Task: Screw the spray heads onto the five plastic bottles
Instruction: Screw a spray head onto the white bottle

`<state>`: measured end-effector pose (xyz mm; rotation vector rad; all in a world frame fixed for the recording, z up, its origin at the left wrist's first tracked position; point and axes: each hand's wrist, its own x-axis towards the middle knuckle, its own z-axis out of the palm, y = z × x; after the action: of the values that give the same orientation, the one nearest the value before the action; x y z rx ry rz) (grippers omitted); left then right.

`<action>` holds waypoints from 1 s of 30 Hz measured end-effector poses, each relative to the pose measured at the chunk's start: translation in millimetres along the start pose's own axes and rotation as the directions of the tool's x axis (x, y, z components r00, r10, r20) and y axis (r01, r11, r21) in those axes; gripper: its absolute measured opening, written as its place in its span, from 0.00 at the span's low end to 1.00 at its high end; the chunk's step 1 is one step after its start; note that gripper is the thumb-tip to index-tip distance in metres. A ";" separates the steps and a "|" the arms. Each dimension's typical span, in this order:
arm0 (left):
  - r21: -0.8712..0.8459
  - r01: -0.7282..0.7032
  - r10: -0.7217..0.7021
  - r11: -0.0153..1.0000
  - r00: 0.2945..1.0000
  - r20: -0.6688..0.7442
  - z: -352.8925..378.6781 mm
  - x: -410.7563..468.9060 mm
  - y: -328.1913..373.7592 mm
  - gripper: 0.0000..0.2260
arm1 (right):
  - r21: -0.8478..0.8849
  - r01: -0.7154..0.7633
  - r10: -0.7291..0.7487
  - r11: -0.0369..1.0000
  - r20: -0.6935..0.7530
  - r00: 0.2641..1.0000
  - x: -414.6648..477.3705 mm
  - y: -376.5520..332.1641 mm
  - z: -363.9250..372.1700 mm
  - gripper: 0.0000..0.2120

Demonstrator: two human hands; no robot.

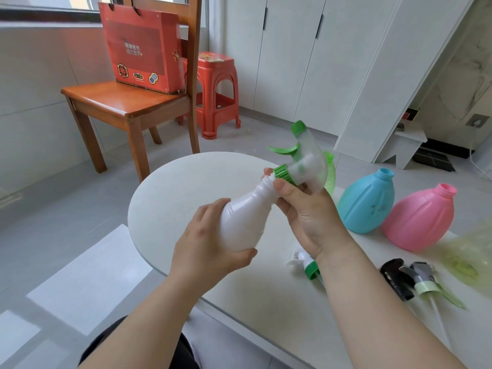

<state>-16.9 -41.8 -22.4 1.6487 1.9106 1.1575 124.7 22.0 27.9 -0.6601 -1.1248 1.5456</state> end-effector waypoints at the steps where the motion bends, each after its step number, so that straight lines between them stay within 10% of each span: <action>1: 0.042 -0.008 0.010 0.999 1.000 -0.030 1.7 -0.6 1.4 0.36 | 0.022 -0.016 0.016 1.000 0.012 1.000 0.8 -1.4 -2.3 0.09; 15: -0.031 0.033 -0.033 0.999 0.999 -0.014 33.7 6.4 -5.4 0.41 | -0.209 -0.054 0.050 0.977 -0.026 0.998 7.8 -4.3 -12.7 0.11; 19: -0.186 0.041 -0.021 0.982 0.994 0.109 31.7 8.9 -12.9 0.44 | -0.157 -0.070 0.062 0.985 -0.057 0.996 7.3 -4.3 -25.7 0.09; 24: -0.399 0.377 -0.232 0.836 0.902 0.365 16.1 19.3 -24.6 0.36 | -0.044 -0.063 0.059 0.997 -0.090 0.994 2.8 -3.7 -40.2 0.12; 30: -0.347 0.252 -0.076 0.903 0.890 0.449 21.2 17.3 -21.9 0.32 | -0.111 -0.026 0.023 0.993 -0.027 0.999 4.9 -10.0 -31.9 0.12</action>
<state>-20.0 -17.9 -47.8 1.3439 1.3983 0.9398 155.0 36.6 24.9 -0.7691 -1.1940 1.4992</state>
